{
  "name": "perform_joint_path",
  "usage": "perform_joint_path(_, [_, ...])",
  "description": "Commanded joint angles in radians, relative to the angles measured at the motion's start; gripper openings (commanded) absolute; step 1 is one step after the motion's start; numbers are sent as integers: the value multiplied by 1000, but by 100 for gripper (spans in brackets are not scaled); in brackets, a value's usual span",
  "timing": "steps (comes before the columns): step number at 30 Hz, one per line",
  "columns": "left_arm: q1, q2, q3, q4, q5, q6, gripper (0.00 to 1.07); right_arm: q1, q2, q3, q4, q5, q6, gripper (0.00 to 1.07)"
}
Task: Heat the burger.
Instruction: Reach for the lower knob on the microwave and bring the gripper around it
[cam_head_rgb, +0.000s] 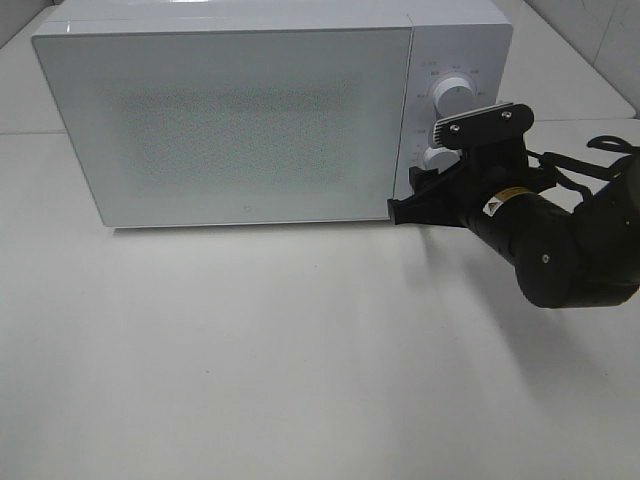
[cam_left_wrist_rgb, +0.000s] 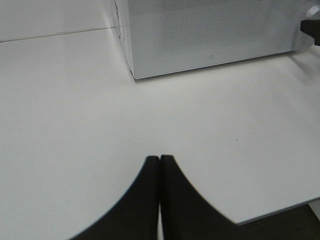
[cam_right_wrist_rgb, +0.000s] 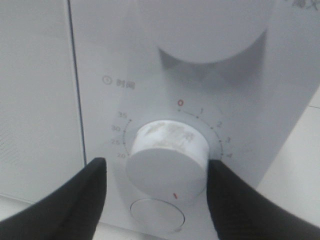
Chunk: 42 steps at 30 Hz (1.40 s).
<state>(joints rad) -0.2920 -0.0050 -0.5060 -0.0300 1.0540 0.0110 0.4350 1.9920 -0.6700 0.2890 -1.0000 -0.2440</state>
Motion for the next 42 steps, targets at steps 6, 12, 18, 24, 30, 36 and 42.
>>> perform_joint_path(6, [4,-18,2,4,-13,-1,0,-3,-2,-10,-4,-98,-16,57])
perform_joint_path(12, [4,-18,2,4,-13,-1,0,-3,-3,-9,-6,-108,-16,57])
perform_joint_path(18, [4,-18,2,4,-13,-1,0,-3,-5,-9,-7,-125,-16,52])
perform_joint_path(24, [4,-18,2,4,-13,-1,0,-3,-6,-9,-7,-119,-16,40])
perform_joint_path(30, [4,-18,2,4,-13,-1,0,-3,-6,-9,-7,-117,-16,9])
perform_joint_path(36, [4,-18,2,4,-13,-1,0,-3,-7,-9,-7,-96,24,0])
perform_joint_path(42, [4,-18,2,4,-13,-1,0,-3,-7,-9,-7,-97,124,0])
